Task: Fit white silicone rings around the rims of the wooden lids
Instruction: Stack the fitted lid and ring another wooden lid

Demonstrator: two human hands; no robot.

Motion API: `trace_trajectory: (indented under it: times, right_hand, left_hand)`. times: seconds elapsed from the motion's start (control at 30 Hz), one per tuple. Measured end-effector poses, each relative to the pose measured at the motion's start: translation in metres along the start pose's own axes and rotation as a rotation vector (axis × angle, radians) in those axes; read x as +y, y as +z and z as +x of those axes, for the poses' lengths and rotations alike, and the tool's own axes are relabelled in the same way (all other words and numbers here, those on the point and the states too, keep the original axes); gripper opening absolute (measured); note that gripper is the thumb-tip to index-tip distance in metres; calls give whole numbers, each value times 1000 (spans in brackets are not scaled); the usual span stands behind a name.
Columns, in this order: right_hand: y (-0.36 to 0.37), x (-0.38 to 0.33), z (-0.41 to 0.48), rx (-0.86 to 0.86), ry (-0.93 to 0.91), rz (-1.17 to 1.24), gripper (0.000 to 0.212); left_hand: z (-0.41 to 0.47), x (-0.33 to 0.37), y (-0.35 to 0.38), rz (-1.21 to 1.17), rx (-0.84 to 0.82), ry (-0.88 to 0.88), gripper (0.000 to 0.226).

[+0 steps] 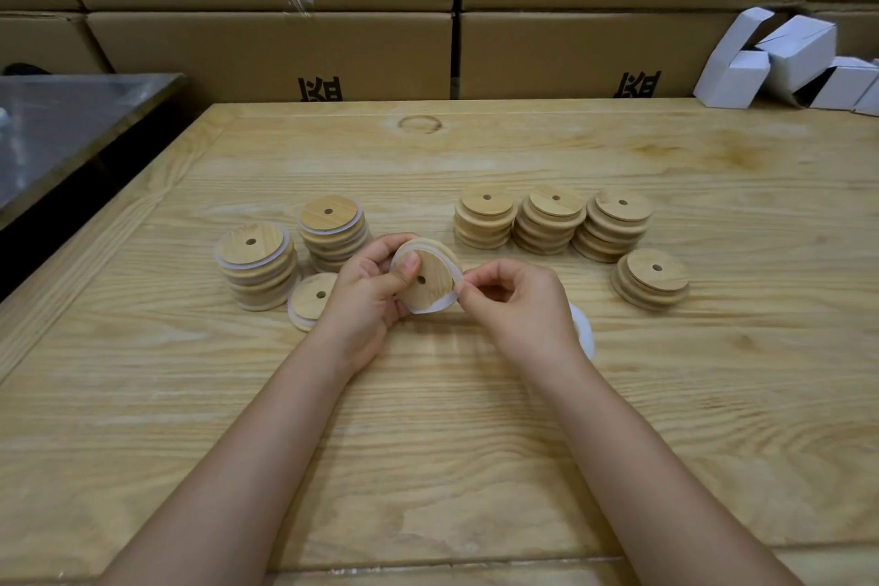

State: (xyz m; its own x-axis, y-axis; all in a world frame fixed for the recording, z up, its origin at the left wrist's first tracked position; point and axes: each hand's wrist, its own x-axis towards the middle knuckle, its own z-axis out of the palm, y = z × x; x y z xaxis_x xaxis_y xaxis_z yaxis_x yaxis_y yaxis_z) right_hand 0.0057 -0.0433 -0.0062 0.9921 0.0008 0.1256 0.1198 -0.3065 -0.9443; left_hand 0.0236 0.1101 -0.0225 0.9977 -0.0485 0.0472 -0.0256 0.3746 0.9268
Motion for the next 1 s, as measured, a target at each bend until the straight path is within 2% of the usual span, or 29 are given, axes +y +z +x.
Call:
trace_trajectory:
  times: [0.2,0.33,0.4,0.53,0.63,0.73,0.9,1.0]
  right_hand:
    - [0,2,-3,46,14,15,9]
    - [0,1,-2,69,-6,40,5]
    - [2,0,-4,95,-123,-46,10]
    - [5,2,-8,116,-522,-348,13]
    - [5,5,-9,109,-673,-450,9]
    - [7,6,-10,67,-770,-529,7]
    - [9,4,-10,45,-827,-541,1]
    - [9,3,-10,62,-887,-573,7]
  left_hand:
    - [-1,0,1,128,-11,-41,31]
    - [1,0,5,130,63,-74,15]
    - [1,0,5,112,100,-89,11]
    - [1,4,6,104,92,-117,11]
    - [2,4,5,148,94,-130,10]
    - [2,2,6,218,67,-134,12]
    - [1,3,8,233,86,-129,11]
    - [0,4,8,220,113,-126,10]
